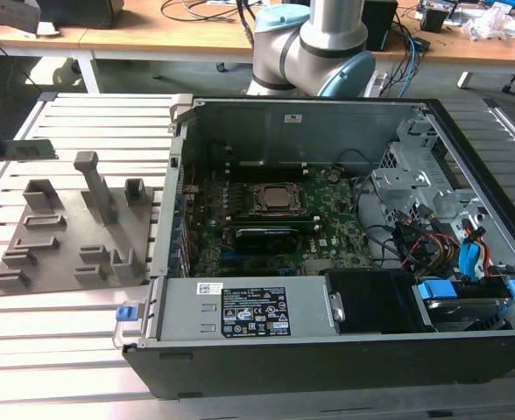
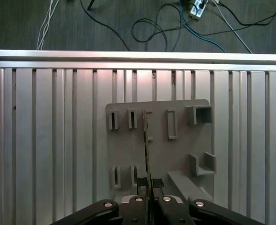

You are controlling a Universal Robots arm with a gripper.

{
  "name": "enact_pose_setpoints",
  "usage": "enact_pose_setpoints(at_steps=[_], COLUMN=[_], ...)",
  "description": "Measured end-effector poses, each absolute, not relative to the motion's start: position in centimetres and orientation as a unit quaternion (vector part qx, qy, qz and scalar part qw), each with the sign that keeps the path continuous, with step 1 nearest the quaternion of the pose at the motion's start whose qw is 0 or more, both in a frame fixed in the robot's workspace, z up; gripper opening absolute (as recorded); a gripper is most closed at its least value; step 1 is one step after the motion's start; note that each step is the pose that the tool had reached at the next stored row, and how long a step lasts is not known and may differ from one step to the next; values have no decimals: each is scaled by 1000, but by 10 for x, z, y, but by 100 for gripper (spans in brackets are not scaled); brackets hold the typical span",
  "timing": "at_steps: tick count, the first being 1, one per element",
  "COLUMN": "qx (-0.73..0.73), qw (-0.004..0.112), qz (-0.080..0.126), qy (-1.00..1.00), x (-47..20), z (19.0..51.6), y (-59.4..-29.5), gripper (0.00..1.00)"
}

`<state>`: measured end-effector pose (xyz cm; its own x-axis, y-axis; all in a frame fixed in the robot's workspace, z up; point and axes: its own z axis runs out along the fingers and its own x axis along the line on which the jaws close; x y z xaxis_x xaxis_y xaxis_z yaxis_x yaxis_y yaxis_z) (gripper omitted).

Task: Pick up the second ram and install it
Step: 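Pick up the second ram and move it above second insertion slot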

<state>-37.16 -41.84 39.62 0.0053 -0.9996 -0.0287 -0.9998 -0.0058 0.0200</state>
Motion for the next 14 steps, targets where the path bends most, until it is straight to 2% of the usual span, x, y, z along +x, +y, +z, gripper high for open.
enact_pose_setpoints(at_steps=[3,14], qx=[-709,-709], qw=[3,2], qz=[17,17], qy=[705,705], x=[-372,-348], z=[406,406], y=[-418,-418], gripper=[14,14])
